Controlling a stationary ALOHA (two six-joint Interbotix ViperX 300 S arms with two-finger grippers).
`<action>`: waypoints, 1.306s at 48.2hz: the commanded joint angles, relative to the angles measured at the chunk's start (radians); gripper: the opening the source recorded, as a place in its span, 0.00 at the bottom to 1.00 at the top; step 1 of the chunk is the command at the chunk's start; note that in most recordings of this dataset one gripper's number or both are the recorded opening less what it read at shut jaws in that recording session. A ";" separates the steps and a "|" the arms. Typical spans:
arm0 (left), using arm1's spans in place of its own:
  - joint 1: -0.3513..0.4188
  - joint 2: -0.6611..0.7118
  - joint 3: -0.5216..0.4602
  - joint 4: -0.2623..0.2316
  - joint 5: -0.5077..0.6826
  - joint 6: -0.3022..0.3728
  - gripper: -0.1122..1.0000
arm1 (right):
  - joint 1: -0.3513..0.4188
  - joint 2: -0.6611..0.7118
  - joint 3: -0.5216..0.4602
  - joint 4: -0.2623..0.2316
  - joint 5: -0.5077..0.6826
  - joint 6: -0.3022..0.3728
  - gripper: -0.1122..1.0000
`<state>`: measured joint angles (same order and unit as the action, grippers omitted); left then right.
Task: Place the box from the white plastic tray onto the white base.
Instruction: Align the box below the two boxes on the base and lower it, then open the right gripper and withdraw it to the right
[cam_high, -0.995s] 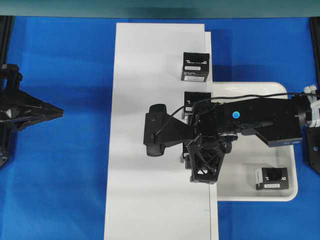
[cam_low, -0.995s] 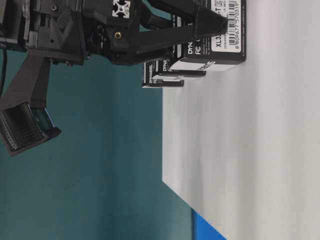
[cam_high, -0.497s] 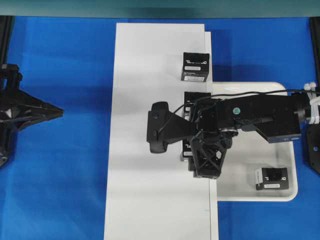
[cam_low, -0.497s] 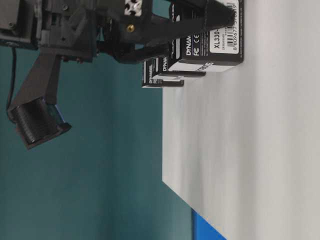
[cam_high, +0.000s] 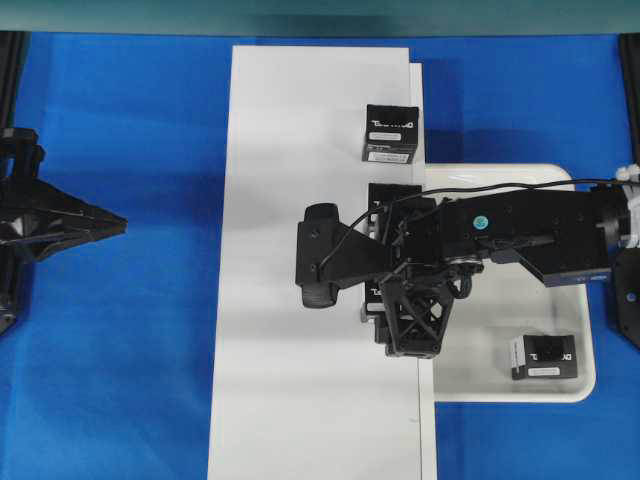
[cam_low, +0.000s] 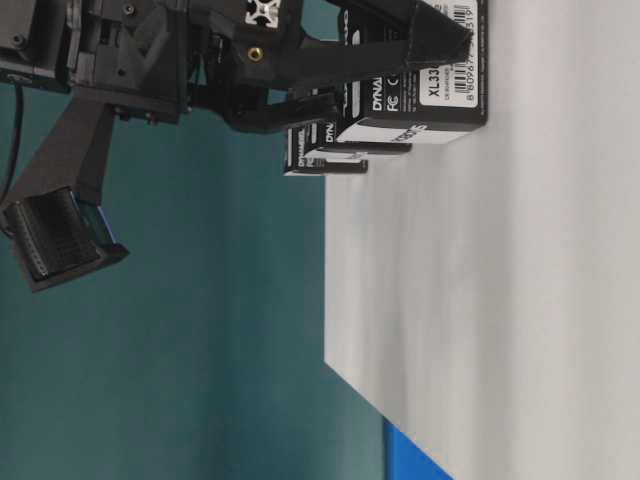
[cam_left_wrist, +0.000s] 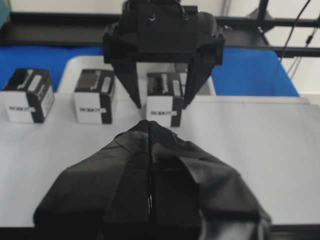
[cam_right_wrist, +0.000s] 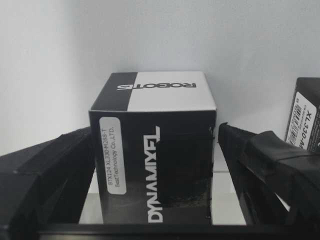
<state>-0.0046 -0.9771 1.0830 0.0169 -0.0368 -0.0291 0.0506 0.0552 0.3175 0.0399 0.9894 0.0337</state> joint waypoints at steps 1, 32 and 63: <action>0.002 0.008 -0.023 0.002 -0.006 -0.002 0.04 | 0.003 -0.008 -0.006 0.003 -0.006 0.002 0.99; -0.002 0.003 -0.014 0.000 -0.002 -0.066 0.04 | -0.005 -0.129 -0.006 0.005 -0.041 0.008 0.99; -0.026 0.011 -0.023 0.002 -0.009 -0.117 0.04 | -0.005 -0.472 0.100 -0.018 -0.051 -0.008 0.99</action>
<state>-0.0261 -0.9741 1.0845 0.0153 -0.0337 -0.1427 0.0476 -0.3697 0.4034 0.0276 0.9511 0.0276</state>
